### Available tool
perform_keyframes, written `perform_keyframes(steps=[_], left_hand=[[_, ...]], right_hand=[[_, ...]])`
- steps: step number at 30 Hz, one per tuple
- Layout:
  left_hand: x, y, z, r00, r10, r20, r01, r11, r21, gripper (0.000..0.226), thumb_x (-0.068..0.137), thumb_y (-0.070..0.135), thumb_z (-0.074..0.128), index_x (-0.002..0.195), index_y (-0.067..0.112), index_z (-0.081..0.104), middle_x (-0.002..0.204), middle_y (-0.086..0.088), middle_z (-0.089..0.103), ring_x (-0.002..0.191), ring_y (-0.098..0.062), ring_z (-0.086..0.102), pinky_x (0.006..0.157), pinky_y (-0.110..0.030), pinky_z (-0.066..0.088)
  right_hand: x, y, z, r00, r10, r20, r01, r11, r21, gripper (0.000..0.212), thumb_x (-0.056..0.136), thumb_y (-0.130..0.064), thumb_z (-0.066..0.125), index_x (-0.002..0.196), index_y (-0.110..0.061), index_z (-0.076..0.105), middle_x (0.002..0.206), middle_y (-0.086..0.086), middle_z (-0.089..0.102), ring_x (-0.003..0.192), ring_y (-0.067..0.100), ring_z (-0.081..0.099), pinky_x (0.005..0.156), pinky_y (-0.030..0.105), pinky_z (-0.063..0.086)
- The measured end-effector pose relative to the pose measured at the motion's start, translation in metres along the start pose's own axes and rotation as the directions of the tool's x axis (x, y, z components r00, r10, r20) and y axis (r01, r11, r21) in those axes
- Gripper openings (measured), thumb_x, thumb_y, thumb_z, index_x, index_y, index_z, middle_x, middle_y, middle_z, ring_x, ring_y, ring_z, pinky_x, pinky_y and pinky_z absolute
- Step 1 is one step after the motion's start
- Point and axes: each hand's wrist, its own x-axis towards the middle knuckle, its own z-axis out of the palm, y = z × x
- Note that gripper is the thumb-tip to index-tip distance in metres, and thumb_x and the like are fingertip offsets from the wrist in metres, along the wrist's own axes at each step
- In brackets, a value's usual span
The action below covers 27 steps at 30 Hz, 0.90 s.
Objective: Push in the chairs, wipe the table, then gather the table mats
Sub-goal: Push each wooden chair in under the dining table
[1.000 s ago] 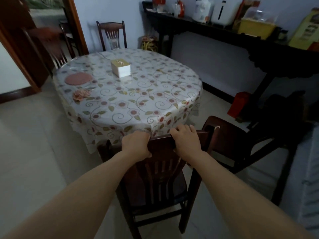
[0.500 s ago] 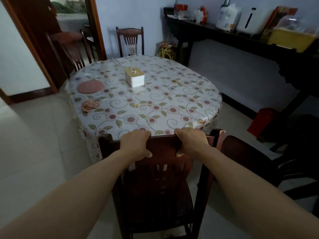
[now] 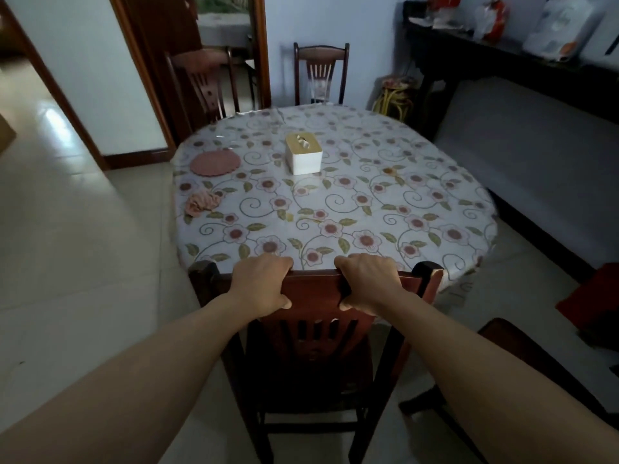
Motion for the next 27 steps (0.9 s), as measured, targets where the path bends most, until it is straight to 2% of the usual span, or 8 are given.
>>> perform_keyframes(steps=[2, 7, 12, 18, 22, 27], left_hand=[[0.006, 0.006, 0.010, 1.000, -0.013, -0.020, 0.013, 1.000, 0.009, 0.041, 0.070, 0.042, 0.076, 0.092, 0.020, 0.048, 0.096, 0.001, 0.060, 0.088, -0.021, 0.059, 0.065, -0.030, 0.038], [0.010, 0.018, 0.039, 0.998, 0.012, -0.062, -0.009, 0.998, 0.055, 0.048, 0.075, 0.043, 0.071, 0.113, 0.022, 0.050, 0.106, 0.003, 0.059, 0.094, -0.019, 0.060, 0.071, -0.031, 0.043], [0.012, 0.030, 0.059, 0.994, 0.072, -0.086, -0.068, 0.997, 0.048, 0.046, 0.078, 0.044, 0.068, 0.111, 0.020, 0.048, 0.105, 0.002, 0.057, 0.091, -0.019, 0.061, 0.065, -0.030, 0.041], [0.000, 0.039, 0.071, 0.987, 0.122, -0.102, -0.118, 0.992, 0.043, 0.045, 0.079, 0.042, 0.068, 0.112, 0.020, 0.047, 0.103, 0.001, 0.058, 0.093, -0.020, 0.060, 0.070, -0.032, 0.045], [-0.014, 0.042, 0.080, 0.985, 0.158, -0.070, -0.154, 0.987, 0.053, 0.043, 0.081, 0.041, 0.066, 0.112, 0.020, 0.046, 0.105, -0.001, 0.057, 0.095, -0.022, 0.059, 0.070, -0.033, 0.045], [-0.023, 0.044, 0.084, 0.992, 0.128, -0.015, -0.127, 0.991, 0.045, 0.048, 0.080, 0.045, 0.066, 0.117, 0.020, 0.049, 0.109, -0.001, 0.056, 0.098, -0.022, 0.059, 0.073, -0.033, 0.046]], right_hand=[[0.005, 0.007, 0.007, 1.000, -0.010, -0.010, 0.010, 1.000, 0.001, 0.051, 0.072, -0.040, 0.077, 0.109, -0.020, 0.048, 0.101, -0.001, 0.057, 0.098, 0.022, 0.056, 0.071, 0.034, 0.037], [0.008, 0.019, 0.039, 0.999, -0.043, -0.027, 0.042, 0.999, -0.008, 0.043, 0.080, -0.036, 0.071, 0.112, -0.020, 0.046, 0.105, -0.002, 0.054, 0.099, 0.019, 0.051, 0.066, 0.031, 0.035], [0.002, 0.033, 0.053, 0.997, -0.051, -0.056, 0.050, 0.998, -0.028, 0.040, 0.083, -0.035, 0.067, 0.113, -0.019, 0.046, 0.106, -0.001, 0.054, 0.099, 0.019, 0.051, 0.066, 0.029, 0.032], [-0.015, 0.031, 0.061, 0.998, -0.014, -0.057, 0.010, 0.998, -0.060, 0.041, 0.083, -0.035, 0.068, 0.114, -0.018, 0.047, 0.107, -0.001, 0.055, 0.101, 0.019, 0.052, 0.068, 0.029, 0.031], [-0.029, 0.023, 0.069, 0.999, 0.040, -0.019, -0.042, 0.996, -0.076, 0.042, 0.083, -0.035, 0.067, 0.115, -0.018, 0.046, 0.108, -0.001, 0.055, 0.100, 0.019, 0.054, 0.067, 0.029, 0.033], [-0.041, 0.017, 0.075, 0.998, 0.069, -0.005, -0.069, 0.990, -0.121, 0.040, 0.085, -0.033, 0.065, 0.115, -0.017, 0.045, 0.106, 0.001, 0.060, 0.096, 0.022, 0.059, 0.070, 0.029, 0.033]])
